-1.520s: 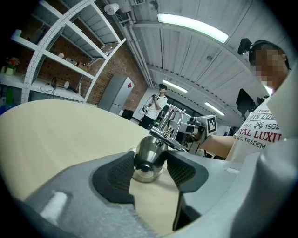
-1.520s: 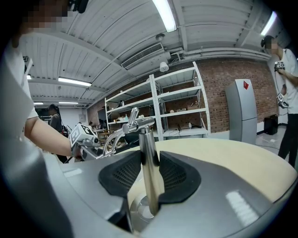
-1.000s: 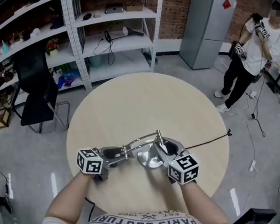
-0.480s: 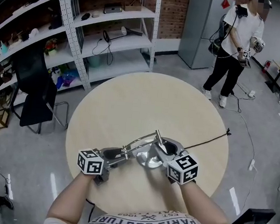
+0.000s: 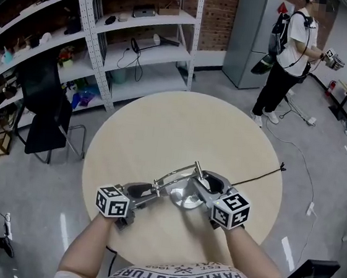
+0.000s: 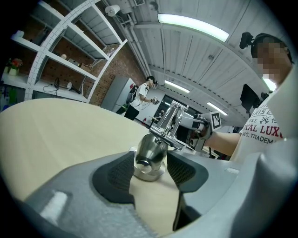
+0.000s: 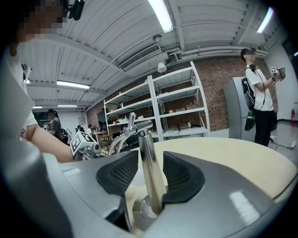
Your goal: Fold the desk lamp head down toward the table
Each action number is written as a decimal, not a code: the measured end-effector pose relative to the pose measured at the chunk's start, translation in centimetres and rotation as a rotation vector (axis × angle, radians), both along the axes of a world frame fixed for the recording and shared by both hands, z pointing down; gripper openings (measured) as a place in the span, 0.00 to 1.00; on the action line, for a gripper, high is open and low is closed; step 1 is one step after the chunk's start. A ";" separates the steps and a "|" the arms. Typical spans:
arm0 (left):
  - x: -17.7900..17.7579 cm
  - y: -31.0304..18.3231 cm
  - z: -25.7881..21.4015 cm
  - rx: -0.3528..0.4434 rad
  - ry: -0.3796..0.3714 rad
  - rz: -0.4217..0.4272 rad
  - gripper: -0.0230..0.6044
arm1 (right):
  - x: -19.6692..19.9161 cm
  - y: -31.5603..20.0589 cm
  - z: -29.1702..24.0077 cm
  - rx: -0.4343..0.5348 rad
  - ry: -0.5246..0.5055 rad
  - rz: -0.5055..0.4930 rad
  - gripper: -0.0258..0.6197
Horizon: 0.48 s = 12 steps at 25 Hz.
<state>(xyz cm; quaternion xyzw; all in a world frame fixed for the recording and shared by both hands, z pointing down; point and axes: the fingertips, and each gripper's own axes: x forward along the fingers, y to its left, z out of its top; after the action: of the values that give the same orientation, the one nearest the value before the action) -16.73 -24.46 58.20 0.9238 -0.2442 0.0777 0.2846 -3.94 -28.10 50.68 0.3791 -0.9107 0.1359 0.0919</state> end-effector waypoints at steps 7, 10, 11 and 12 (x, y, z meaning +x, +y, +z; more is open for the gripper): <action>-3.4 2.8 -0.6 -0.023 0.048 -0.056 0.36 | 1.1 2.4 -0.9 -0.001 0.009 0.035 0.20; -3.7 4.7 -2.0 0.025 0.033 -0.089 0.04 | 1.2 4.6 -2.1 0.013 0.009 -0.002 0.05; -3.2 5.3 -2.7 0.041 0.029 -0.086 0.04 | 0.9 5.5 -2.5 0.017 0.016 -0.039 0.04; -2.4 6.0 -3.5 0.061 0.022 -0.080 0.04 | 0.6 6.4 -2.8 0.021 0.023 -0.081 0.04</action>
<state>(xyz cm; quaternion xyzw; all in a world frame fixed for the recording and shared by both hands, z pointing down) -19.13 -18.46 54.66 0.9223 -0.2800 0.0485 0.2619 -3.32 -21.70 47.85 0.3443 -0.9256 0.1183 0.1037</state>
